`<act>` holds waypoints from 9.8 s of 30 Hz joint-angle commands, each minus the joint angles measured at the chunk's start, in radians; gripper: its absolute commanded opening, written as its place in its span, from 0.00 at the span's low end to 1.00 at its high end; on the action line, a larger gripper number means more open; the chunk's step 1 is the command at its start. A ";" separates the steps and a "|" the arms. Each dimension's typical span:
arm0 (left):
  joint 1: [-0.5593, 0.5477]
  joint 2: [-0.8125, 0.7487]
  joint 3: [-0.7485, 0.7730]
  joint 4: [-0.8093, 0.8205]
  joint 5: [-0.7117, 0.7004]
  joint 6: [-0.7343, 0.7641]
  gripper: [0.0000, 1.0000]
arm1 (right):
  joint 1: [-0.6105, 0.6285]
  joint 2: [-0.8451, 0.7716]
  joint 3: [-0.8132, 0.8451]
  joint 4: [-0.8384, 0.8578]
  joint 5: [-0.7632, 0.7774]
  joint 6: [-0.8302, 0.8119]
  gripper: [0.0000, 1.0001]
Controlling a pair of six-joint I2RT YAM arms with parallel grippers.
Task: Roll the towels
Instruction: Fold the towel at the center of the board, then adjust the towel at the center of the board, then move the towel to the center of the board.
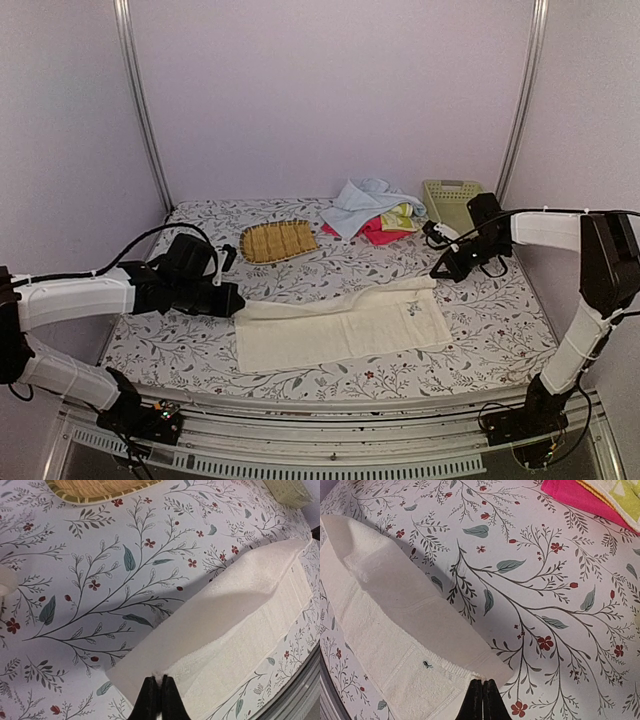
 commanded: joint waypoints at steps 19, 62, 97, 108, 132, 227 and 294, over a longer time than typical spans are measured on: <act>-0.008 -0.025 -0.051 -0.051 -0.039 -0.029 0.00 | -0.024 -0.168 -0.151 -0.025 -0.006 -0.033 0.02; -0.082 -0.011 -0.153 -0.054 0.090 -0.096 0.00 | -0.025 -0.134 -0.310 -0.069 0.038 -0.157 0.02; -0.148 -0.166 -0.041 -0.055 -0.181 -0.042 0.07 | 0.030 -0.229 -0.063 -0.069 0.058 0.057 0.99; -0.130 0.018 0.026 0.020 -0.079 -0.024 0.00 | 0.051 -0.273 -0.076 -0.115 -0.090 -0.112 0.99; -0.170 0.185 0.076 0.034 0.017 -0.082 0.21 | 0.078 -0.478 -0.355 -0.174 0.101 -0.531 0.44; -0.151 0.055 -0.132 -0.141 0.203 -0.417 0.24 | 0.266 -0.394 -0.479 -0.220 0.305 -0.463 0.04; -0.013 0.413 0.053 0.026 0.075 -0.160 0.00 | 0.170 0.008 -0.192 -0.173 0.313 -0.128 0.13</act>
